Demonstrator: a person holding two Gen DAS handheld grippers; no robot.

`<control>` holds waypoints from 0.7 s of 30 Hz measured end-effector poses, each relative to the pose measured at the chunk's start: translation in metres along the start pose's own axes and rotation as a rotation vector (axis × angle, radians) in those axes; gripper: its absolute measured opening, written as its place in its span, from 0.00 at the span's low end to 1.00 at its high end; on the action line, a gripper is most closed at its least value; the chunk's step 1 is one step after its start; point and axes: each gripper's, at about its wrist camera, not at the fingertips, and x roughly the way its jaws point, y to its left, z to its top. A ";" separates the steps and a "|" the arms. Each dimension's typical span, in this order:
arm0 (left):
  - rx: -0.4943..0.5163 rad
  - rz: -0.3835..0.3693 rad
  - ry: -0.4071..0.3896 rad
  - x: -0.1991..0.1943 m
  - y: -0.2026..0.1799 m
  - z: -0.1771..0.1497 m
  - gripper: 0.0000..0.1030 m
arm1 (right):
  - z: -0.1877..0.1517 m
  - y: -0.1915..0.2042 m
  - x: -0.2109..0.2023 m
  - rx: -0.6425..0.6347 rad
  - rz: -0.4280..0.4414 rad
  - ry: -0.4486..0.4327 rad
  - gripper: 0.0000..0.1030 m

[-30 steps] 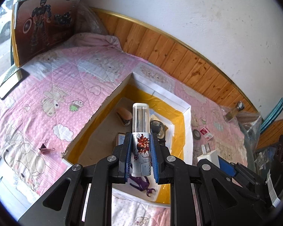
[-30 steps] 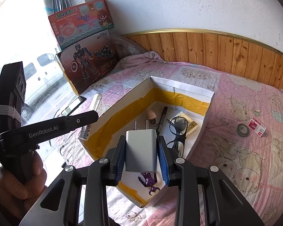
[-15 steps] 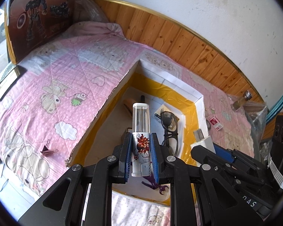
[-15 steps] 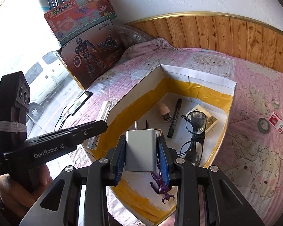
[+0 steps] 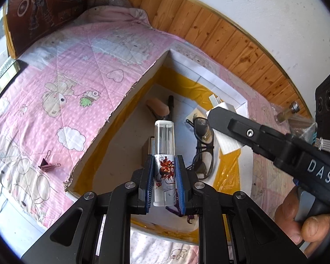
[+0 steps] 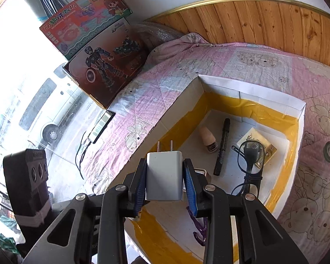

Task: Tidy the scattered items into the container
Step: 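Lower the clear tube and white charger into the box with both tools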

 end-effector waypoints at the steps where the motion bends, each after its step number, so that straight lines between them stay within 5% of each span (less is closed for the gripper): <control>1: -0.004 0.002 0.002 0.001 0.001 0.001 0.19 | 0.003 0.001 0.003 0.002 0.004 0.006 0.33; 21: 0.006 0.051 0.078 0.023 0.007 -0.005 0.19 | 0.026 -0.012 0.062 0.100 0.035 0.143 0.33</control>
